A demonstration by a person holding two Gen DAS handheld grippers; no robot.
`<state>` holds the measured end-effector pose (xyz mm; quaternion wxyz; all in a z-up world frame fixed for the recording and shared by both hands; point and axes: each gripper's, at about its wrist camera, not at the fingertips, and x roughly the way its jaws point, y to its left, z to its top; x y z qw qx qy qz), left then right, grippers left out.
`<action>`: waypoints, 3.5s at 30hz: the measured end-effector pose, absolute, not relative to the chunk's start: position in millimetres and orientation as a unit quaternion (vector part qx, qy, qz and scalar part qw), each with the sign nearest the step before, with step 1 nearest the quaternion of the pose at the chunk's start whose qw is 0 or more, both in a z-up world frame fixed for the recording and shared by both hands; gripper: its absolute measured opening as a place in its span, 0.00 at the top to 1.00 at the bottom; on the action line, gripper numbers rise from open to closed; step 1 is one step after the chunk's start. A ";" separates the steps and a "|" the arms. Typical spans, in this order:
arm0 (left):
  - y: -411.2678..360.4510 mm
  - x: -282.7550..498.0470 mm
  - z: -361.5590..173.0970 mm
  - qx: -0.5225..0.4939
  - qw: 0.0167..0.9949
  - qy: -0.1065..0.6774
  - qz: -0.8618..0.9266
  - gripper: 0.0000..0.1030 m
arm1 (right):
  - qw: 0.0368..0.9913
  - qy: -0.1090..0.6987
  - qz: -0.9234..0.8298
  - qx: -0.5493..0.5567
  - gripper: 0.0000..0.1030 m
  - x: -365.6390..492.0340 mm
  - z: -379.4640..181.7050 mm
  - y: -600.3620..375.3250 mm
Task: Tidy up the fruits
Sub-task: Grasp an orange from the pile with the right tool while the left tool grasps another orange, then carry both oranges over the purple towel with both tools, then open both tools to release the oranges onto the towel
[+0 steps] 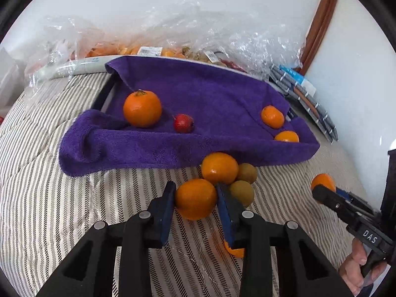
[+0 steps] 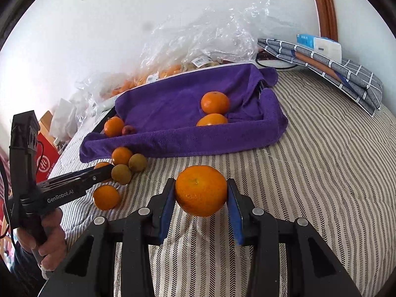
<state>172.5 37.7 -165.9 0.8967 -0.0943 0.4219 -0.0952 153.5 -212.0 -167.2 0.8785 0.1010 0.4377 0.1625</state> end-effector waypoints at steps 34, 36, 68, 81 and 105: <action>90.9 154.0 -147.5 -0.181 0.928 0.324 0.000 0.70 | 0.887 0.413 0.162 0.130 0.61 149.4 -162.1 -221.4; 91.0 153.5 -147.3 -0.179 0.930 0.322 0.003 0.70 | 0.884 0.420 0.161 0.128 0.61 152.2 -162.3 -222.4; 34.5 258.7 -126.8 -0.097 0.935 0.341 0.002 0.69 | 0.889 0.433 0.146 0.039 0.61 257.5 -165.0 -216.5; 21.3 276.0 -148.3 -0.081 0.930 0.359 -0.021 0.69 | 0.891 0.432 0.134 0.033 0.61 256.9 -169.2 -213.2; 28.9 268.3 -146.4 -0.103 0.931 0.348 -0.044 0.59 | 0.910 0.386 0.143 0.050 0.49 245.1 -152.7 -221.2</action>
